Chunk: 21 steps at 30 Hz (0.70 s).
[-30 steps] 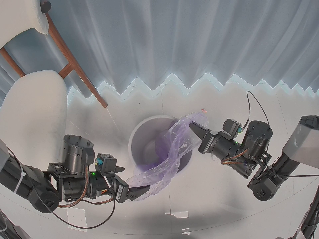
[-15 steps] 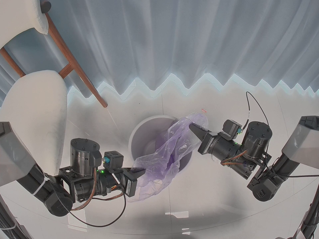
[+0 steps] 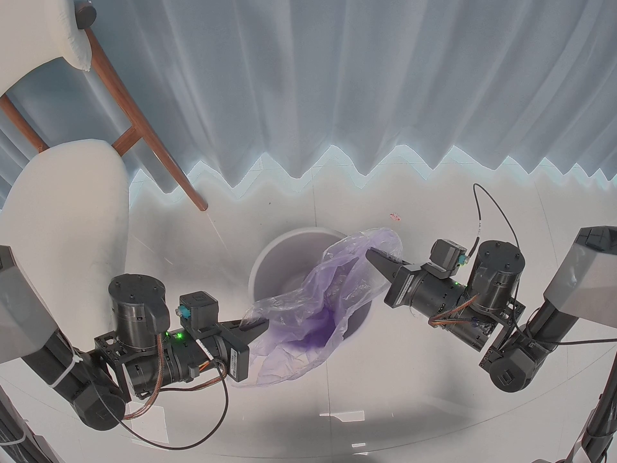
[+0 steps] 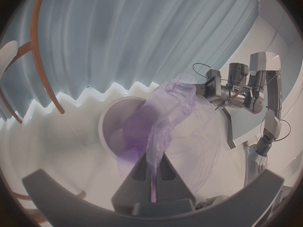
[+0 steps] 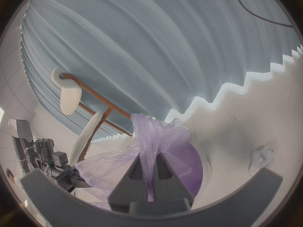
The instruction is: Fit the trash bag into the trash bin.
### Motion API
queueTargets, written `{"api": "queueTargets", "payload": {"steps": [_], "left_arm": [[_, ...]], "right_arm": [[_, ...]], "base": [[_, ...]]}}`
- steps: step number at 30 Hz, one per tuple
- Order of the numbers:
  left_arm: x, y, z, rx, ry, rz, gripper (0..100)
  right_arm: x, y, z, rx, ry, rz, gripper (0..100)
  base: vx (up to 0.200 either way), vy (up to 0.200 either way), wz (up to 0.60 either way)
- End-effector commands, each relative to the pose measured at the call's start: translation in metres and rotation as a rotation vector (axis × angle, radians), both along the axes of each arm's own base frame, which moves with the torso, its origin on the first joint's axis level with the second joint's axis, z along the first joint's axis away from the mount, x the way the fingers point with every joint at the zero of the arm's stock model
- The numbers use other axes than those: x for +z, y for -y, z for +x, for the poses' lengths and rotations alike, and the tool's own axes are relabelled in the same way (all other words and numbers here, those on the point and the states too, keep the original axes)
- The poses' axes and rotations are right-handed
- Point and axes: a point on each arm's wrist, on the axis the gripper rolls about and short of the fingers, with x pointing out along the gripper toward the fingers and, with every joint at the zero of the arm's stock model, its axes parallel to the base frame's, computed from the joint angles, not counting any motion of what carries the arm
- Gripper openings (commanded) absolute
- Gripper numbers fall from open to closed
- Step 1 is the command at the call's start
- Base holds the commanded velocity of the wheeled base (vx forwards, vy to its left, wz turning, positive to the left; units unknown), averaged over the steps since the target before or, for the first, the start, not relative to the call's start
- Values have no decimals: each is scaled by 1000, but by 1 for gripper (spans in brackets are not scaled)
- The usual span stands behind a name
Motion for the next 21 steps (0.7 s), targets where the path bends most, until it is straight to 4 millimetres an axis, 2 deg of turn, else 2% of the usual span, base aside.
{"api": "queueTargets", "payload": {"steps": [1, 10, 16, 19, 21], "left_arm": [[0, 4, 0, -12, 2, -5, 0], [5, 15, -2, -21, -34, -75, 0], [13, 32, 14, 108, -35, -165, 0], [9, 32, 16, 107, -54, -169, 0], [9, 33, 15, 84, -57, -173, 0]], "right_arm": [[-3, 4, -1, 5, -13, -10, 0], [-4, 16, -1, 13, -10, -37, 0], [1, 32, 2, 6, 12, -46, 0], [1, 32, 2, 10, 11, -48, 0], [1, 32, 2, 12, 12, -49, 0]], "base": [[200, 200, 0], [200, 200, 0], [0, 0, 0], [0, 0, 0], [0, -200, 0]]}}
